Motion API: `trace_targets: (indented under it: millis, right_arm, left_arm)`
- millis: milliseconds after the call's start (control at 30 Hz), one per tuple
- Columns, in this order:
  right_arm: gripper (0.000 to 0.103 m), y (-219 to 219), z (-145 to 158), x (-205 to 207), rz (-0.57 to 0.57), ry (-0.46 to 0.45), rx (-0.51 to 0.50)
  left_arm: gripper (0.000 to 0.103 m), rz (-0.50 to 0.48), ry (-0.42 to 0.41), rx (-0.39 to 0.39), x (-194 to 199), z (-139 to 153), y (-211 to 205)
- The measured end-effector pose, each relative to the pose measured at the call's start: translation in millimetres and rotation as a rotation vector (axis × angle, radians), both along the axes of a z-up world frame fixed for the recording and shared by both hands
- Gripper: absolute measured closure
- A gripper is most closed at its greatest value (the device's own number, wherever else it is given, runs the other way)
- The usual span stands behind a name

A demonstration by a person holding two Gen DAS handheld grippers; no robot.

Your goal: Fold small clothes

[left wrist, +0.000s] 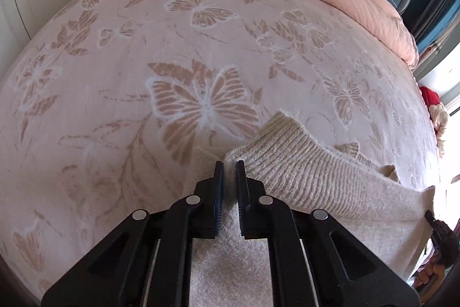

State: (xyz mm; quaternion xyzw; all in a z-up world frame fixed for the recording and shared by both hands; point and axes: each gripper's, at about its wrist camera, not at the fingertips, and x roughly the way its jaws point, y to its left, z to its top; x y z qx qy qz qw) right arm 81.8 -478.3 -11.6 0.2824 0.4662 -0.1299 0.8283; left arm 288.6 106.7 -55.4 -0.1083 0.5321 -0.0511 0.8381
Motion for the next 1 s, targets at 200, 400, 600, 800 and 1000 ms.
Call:
trace_targets:
  millis: [200, 400, 600, 800, 1000]
  right_arm:
    - [0.084, 2.4, -16.5, -0.3, -0.049, 0.066, 0.02]
    - [0.081, 83.1, 48.9, -40.8, 0.108, -0.083, -0.073]
    - [0.09, 234.3, 7.6, -39.6, 0.52, 0.002, -0.006]
    - [0.102, 157.4, -11.2, -66.1, 0.352, 0.052, -0.028]
    - [0.103, 46.4, -7.2, -129.4, 0.073, 0.1, -0.021]
  left_arm:
    - [0.073, -0.016, 0.017, 0.022, -8.2, -11.5, -9.0]
    - [0.044, -0.027, -0.105, 0.05, -81.0, 45.7, -35.8]
    - [0.035, -0.185, -0.032, 0.075, -131.0, 18.5, -118.0]
    - [0.035, -0.051, 0.033, 0.189, -130.1, -9.9, -52.9]
    - [0.037, -0.051, 0.009, 0.152, -149.3, 2.3, -14.3]
